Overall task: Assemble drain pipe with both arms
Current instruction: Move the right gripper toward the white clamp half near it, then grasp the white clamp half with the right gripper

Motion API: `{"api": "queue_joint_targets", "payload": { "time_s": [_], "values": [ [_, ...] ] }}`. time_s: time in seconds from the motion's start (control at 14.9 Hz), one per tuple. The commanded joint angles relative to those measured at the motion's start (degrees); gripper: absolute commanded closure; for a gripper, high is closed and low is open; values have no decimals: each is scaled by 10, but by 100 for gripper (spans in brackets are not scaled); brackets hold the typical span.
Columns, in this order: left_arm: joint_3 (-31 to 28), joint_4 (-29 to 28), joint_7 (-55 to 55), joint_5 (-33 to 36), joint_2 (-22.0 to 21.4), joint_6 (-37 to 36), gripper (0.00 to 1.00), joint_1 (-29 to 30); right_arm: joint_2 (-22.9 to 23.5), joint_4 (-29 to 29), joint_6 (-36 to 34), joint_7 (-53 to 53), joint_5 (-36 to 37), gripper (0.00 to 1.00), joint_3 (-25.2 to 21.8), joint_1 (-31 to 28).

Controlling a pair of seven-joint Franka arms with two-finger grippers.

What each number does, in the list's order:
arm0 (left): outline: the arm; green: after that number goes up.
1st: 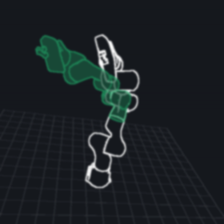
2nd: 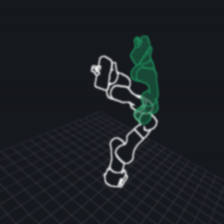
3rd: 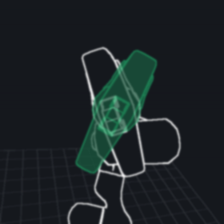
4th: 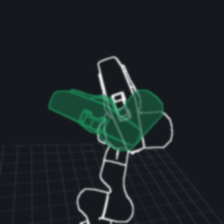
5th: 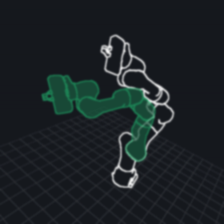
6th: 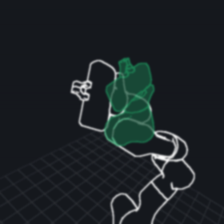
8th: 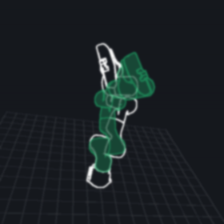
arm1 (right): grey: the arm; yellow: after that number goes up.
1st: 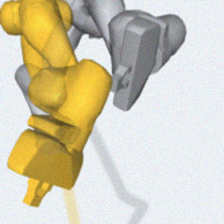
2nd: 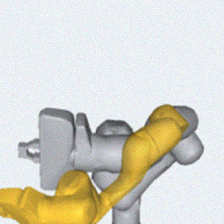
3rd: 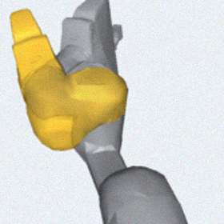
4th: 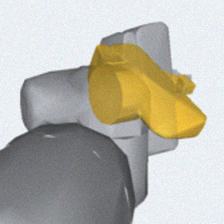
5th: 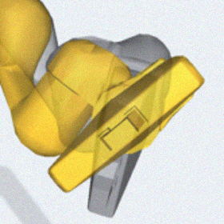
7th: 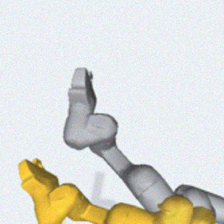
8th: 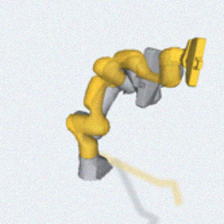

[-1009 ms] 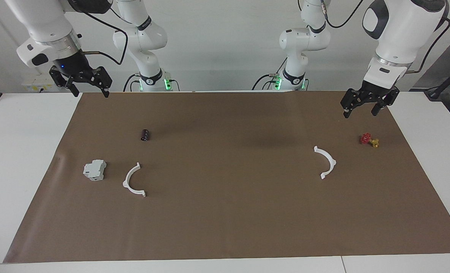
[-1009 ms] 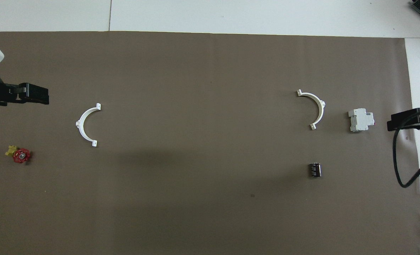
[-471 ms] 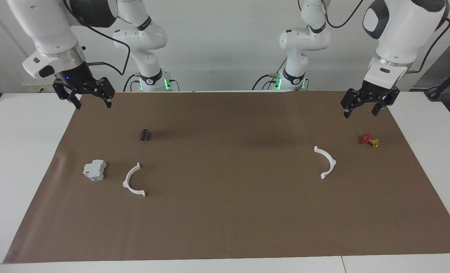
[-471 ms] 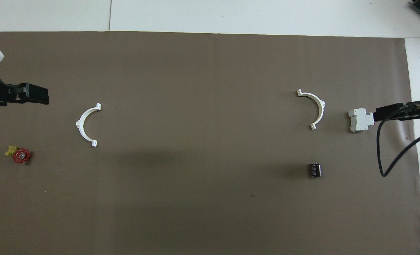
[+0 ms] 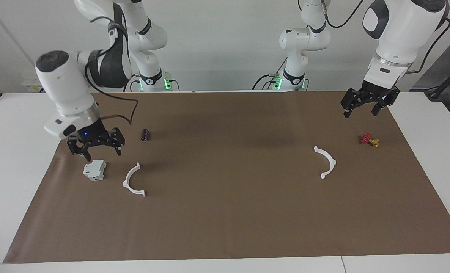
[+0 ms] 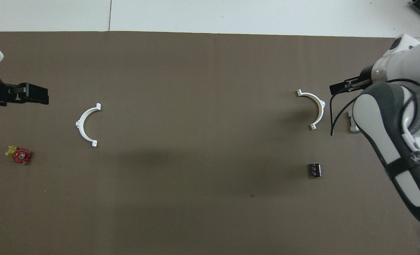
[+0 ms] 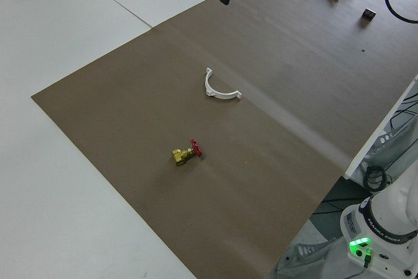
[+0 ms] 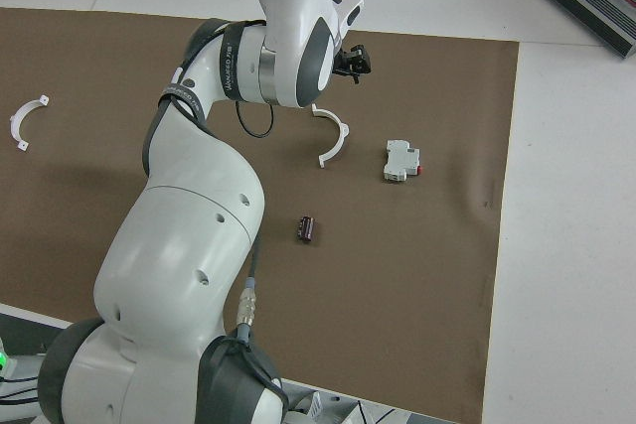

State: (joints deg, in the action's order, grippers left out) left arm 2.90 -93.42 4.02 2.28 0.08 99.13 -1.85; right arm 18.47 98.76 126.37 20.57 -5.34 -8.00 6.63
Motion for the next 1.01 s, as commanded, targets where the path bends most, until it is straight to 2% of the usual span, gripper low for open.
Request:
{"api": "queue_joint_targets", "payload": {
  "time_s": [0.0,0.2,0.34,0.81,0.87,0.94],
  "values": [
    [-1,-16,-1,-9,-16,-2,0,3,43,-23,20,68,-24,0,15,-2],
    [-1,-16,0,-9,-16,-2,0,3,72,3,50,127,-24,0,15,-4],
    [-1,-16,0,-9,-15,-2,0,3,69,38,84,145,-20,0,14,-11],
    [-1,-18,0,-9,-16,-1,0,2,57,85,92,156,-20,0,13,-21],
    [-1,-18,0,-9,-16,-2,0,2,57,87,92,159,-20,1,13,-21],
    [-1,-18,0,-9,-16,-1,0,2,58,87,92,163,-20,8,13,-24]
  ]
}}
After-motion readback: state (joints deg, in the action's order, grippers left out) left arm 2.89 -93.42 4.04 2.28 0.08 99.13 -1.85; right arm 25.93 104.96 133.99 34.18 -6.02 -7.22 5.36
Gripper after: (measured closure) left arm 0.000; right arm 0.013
